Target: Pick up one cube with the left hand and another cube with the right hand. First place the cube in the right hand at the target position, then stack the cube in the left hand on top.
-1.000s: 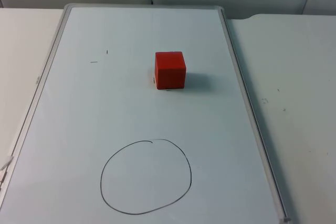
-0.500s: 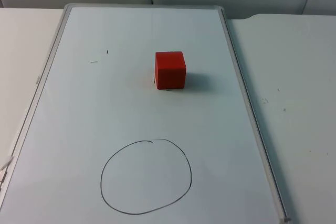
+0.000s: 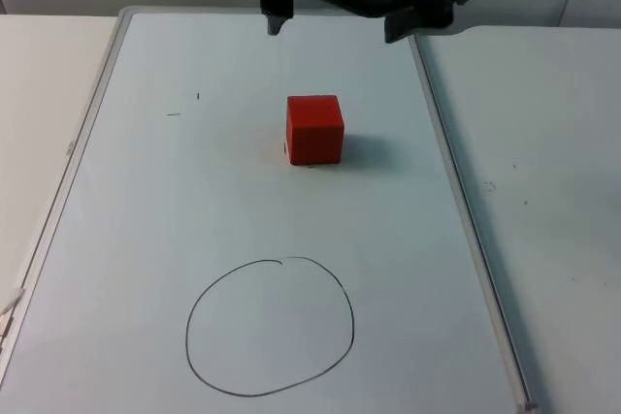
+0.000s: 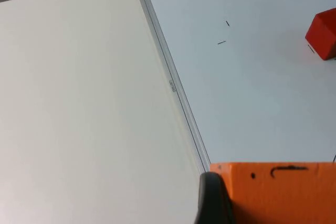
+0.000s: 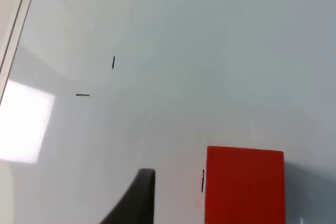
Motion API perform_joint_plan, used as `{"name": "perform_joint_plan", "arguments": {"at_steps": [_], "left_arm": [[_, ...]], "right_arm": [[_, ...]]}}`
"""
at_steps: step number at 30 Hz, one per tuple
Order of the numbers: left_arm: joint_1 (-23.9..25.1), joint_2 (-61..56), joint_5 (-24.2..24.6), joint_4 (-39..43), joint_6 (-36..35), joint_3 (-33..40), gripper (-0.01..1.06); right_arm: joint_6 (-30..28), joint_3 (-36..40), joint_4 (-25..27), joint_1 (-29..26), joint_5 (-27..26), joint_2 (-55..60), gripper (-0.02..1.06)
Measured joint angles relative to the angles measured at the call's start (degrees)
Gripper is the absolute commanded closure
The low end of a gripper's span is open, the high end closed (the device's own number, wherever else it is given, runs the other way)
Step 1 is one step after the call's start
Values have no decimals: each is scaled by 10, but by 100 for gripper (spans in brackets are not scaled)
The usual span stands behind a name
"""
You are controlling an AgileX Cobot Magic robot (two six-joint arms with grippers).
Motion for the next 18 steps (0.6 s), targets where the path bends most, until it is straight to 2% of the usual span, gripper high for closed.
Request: {"name": "perform_joint_plan", "arguments": {"at_steps": [3, 8, 18], "left_arm": [[0, 0, 0, 1, -1, 0, 87], [0, 0, 0, 1, -1, 0, 87], [0, 0, 0, 1, -1, 0, 87]], "right_arm": [[1, -60, 0, 0, 21, 46, 2], [1, -109, 4, 0, 50, 89, 2], [-1, -119, 22, 0, 75, 146, 2]]}}
